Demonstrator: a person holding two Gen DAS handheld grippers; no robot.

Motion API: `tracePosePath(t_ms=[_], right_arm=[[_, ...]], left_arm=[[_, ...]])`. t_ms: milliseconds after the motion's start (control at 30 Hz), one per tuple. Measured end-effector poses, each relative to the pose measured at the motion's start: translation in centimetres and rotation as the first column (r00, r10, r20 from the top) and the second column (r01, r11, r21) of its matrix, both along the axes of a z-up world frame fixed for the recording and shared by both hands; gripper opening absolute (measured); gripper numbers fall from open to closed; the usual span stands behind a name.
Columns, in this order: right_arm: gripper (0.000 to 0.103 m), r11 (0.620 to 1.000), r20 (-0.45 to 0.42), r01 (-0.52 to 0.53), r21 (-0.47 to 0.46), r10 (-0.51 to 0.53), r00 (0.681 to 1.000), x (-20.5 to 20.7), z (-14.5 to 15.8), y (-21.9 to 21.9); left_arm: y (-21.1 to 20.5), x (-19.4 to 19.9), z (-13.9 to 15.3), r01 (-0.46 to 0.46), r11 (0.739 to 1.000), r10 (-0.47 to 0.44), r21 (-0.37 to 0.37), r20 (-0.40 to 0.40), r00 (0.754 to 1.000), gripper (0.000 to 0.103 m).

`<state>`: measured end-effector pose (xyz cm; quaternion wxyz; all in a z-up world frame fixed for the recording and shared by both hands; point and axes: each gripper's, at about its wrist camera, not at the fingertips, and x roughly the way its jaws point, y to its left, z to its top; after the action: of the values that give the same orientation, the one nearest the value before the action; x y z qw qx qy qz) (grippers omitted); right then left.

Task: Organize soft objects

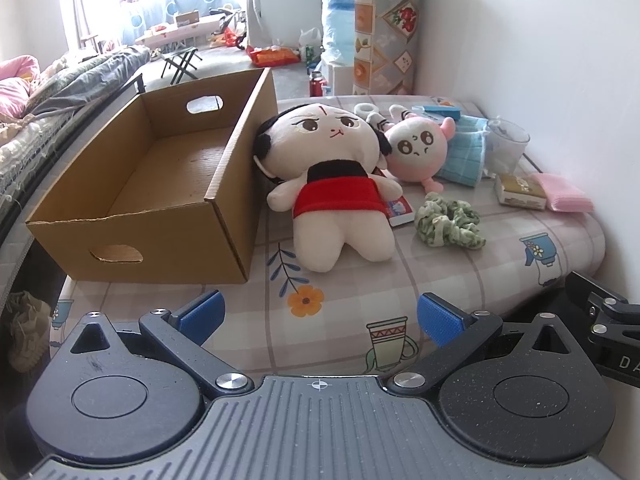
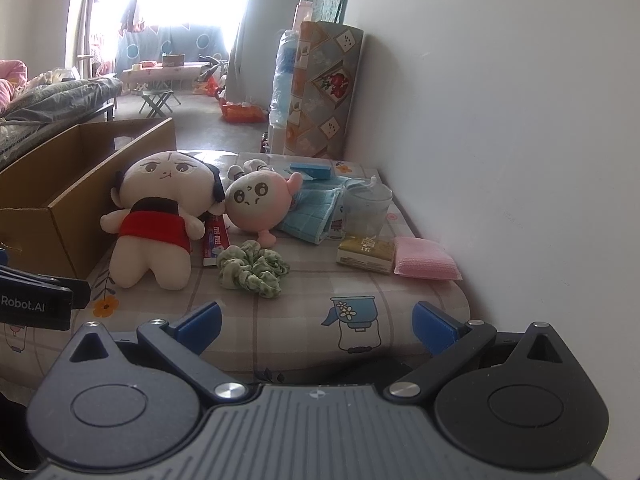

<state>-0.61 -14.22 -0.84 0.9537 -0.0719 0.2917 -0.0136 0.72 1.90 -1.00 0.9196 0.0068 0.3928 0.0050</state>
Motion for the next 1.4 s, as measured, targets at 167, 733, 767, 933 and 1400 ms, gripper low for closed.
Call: tracePosePath(t_ms=[167, 733, 767, 933, 1400], right_arm=[[0.103, 1.000, -0.007, -0.009, -0.002, 0.008, 1.000, 0.6, -0.2, 0.4], [0.103, 0.988, 0.026, -0.065, 0.142, 0.062, 0.998, 4.8, -0.2, 0.4], [0.103, 0.987, 0.032, -0.065, 0.146, 0.061, 0.998, 5.2, -0.1, 0.4], [0.103, 0.984, 0.063, -0.064, 0.165, 0.054, 0.997, 7.2, 0.1, 0.2], [0.103, 0.896, 0.133, -0.043, 0.443, -0.018, 0.991, 8.8, -2.5, -8.5]], left_arm=[[0.2, 0.4, -0.3, -0.003, 1.000, 0.003, -0.001, -0.005, 1.000, 0.103], [2.0, 2.5, -0.7, 0.039, 0.999, -0.040, 0.012, 0.068, 0.997, 0.103], [2.0, 2.7, -0.6, 0.046, 0.999, -0.047, 0.016, 0.080, 0.996, 0.103], [1.8, 4.0, -0.2, 0.108, 0.994, -0.110, 0.024, 0.115, 0.987, 0.103], [-2.6, 8.0, -1.4, 0.380, 0.919, -0.365, -0.108, 0.132, 0.921, 0.100]])
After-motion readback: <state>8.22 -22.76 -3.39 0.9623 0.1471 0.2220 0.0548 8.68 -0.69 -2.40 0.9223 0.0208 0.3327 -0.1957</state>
